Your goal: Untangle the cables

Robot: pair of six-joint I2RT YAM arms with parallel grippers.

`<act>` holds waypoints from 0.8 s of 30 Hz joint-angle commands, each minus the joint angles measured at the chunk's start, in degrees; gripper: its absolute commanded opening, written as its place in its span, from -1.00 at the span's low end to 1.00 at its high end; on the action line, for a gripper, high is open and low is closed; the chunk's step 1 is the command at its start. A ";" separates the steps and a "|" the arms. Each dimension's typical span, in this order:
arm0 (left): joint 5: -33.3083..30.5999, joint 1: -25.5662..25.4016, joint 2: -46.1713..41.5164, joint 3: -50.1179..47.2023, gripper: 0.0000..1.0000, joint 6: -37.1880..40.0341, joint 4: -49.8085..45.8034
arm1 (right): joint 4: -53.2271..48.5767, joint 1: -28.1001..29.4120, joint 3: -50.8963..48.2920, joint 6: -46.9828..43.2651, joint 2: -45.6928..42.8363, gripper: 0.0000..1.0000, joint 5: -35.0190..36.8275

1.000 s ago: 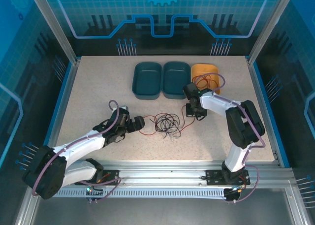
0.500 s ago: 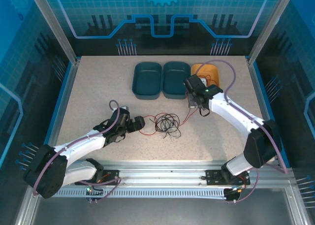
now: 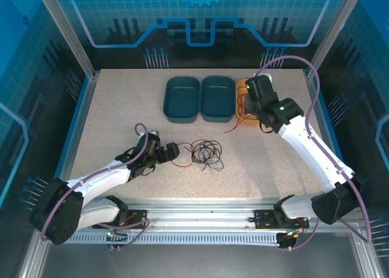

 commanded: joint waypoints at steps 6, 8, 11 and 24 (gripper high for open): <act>-0.31 0.25 -3.13 0.13 0.99 0.12 -1.54 | 7.07 -7.50 2.75 -7.15 3.25 -1.00 1.25; -0.54 0.30 -3.63 -0.02 0.99 0.08 -1.87 | 9.21 -9.81 3.40 -8.49 5.53 -1.00 0.98; -1.16 0.25 -3.91 0.04 0.98 0.16 -2.65 | 12.09 -12.11 4.74 -10.17 9.16 -1.00 0.60; -2.95 0.59 -3.78 1.21 0.98 0.70 -4.42 | 17.75 -17.67 16.82 -18.29 27.37 -1.00 1.53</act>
